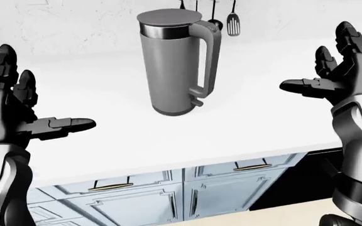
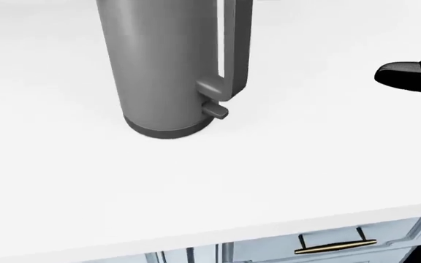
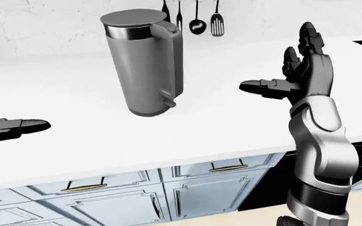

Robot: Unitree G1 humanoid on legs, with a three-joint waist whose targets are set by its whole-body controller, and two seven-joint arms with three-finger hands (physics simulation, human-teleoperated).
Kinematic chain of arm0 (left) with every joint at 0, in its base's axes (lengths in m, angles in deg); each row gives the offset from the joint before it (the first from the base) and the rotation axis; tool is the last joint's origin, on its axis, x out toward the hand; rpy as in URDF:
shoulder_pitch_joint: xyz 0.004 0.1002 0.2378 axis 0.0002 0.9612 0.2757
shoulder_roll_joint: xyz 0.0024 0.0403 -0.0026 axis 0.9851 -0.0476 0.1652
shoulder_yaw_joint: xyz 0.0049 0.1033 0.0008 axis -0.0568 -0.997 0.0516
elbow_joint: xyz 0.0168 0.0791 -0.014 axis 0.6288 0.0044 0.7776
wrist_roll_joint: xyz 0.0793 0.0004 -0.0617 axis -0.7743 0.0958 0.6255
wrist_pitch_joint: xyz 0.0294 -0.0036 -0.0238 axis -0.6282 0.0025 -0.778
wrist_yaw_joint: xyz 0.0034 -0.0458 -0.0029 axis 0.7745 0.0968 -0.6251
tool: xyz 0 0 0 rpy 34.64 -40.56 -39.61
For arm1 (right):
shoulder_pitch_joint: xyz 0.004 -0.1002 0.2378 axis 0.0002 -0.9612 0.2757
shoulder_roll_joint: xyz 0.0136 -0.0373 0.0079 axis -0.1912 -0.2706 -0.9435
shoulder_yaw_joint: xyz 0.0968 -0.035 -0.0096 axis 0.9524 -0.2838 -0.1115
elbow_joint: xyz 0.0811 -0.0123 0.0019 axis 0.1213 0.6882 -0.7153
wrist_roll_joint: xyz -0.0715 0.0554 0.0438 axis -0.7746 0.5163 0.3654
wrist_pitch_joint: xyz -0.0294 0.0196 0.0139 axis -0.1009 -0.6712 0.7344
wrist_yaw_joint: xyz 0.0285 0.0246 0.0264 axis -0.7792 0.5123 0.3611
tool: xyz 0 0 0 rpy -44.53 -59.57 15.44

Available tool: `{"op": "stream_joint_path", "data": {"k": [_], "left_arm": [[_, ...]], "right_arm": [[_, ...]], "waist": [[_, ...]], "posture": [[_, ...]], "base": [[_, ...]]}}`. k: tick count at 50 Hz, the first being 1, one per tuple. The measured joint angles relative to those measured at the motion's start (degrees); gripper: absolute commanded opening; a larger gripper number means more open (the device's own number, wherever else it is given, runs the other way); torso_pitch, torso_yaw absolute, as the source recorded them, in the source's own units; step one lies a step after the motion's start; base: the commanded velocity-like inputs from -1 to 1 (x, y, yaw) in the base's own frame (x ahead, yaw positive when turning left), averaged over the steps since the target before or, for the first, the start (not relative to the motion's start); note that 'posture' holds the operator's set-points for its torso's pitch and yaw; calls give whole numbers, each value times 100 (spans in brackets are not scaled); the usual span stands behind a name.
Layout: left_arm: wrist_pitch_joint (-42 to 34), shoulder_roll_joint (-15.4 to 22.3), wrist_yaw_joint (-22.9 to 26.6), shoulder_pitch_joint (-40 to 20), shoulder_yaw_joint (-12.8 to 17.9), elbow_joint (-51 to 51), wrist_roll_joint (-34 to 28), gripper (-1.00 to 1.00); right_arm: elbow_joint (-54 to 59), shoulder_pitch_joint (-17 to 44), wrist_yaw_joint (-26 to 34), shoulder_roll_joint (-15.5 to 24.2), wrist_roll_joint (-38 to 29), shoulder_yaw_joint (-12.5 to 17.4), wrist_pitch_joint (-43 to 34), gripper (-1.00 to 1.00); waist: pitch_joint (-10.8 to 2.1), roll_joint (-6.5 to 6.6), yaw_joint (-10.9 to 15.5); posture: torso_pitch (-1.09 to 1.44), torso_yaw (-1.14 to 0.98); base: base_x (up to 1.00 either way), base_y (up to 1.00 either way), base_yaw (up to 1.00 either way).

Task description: Press the button to open the lid of the electric kettle.

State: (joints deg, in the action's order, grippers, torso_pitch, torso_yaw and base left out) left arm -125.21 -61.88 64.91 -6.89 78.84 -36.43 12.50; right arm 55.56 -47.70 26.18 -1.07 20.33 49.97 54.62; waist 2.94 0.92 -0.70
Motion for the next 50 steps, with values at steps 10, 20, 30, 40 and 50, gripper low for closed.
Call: {"op": "stream_joint_path", "data": {"k": [10,20,30,40,50], "left_arm": [[97,9,-163,-96,174,9,111,100],[-102,-13,-196,-44,-37,-126,597,100],[20,36,-89,-59,20,-303,471,100],[-108,35,-119,-63,116,-200,536,100],[-164,98,-216,-110,100,-265,622,100]], "right_arm": [[64,-11,48,-53,73,-142,-45,100],[413,170,-255,41,68,31,116,100],[379,123,-328,35,73,-95,89,100],[332,145,-321,15,97,-73,19,100],[221,147,-303,16,140,-69,-88,100]], "waist": [[-67,133,135],[54,-173,160],[-4,-106,142],[-4,-161,144],[-326,-165,164]], "posture": [[0,0],[0,0],[0,0],[-3,0],[-13,0]], "base": [[20,0,0],[4,0,0],[0,0,0],[0,0,0],[0,0,0]]}}
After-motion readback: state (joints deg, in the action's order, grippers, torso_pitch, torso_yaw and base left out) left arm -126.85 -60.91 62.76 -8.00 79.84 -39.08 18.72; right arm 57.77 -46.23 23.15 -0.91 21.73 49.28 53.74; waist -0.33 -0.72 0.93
